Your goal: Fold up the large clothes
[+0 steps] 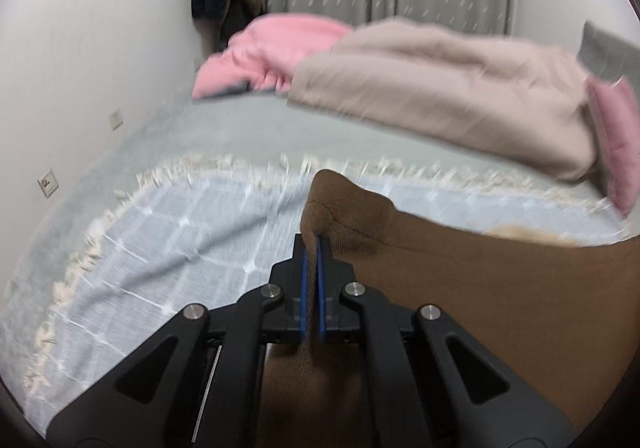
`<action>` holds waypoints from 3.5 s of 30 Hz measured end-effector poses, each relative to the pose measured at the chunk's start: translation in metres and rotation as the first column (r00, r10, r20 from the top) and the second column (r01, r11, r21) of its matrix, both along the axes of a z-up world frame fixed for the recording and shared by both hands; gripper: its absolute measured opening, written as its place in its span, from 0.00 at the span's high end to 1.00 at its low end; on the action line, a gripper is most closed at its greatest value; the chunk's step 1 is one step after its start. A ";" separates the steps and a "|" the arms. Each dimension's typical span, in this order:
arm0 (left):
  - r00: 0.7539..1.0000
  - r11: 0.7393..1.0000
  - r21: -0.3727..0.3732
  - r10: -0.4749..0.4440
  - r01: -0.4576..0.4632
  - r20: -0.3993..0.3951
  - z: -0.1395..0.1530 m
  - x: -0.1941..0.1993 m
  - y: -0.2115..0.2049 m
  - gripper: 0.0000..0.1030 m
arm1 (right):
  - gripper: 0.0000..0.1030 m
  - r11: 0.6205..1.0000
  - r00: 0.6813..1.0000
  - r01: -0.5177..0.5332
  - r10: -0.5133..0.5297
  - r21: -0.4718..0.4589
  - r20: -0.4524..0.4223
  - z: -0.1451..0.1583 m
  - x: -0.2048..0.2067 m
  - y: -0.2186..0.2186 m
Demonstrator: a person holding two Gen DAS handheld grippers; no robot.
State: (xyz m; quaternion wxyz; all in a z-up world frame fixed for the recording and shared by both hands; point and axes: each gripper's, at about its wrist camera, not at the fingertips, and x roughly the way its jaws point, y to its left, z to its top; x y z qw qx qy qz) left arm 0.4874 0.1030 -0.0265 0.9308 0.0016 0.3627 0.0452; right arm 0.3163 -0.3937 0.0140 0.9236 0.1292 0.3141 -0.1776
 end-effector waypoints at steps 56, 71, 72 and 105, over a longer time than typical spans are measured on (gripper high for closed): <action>0.950 0.990 -0.129 -0.098 0.061 -0.297 -0.040 -0.188 -0.010 0.21 | 0.24 0.956 0.966 -0.121 0.176 0.269 -0.191 -0.036 -0.165 0.109; 0.932 0.921 -0.381 -0.063 -0.084 -0.357 -0.030 -0.255 0.022 0.19 | 0.24 0.985 0.954 -0.151 0.168 0.085 -0.248 -0.034 -0.208 0.149; 0.931 0.907 -0.408 -0.059 -0.101 -0.360 -0.034 -0.256 0.024 0.19 | 0.24 0.984 0.951 -0.160 0.174 0.076 -0.255 -0.035 -0.207 0.152; 0.977 0.573 -0.791 0.126 -0.215 -0.174 -0.085 -0.240 0.070 0.68 | 0.23 0.949 0.923 -0.295 0.312 0.107 -0.226 -0.049 -0.200 0.200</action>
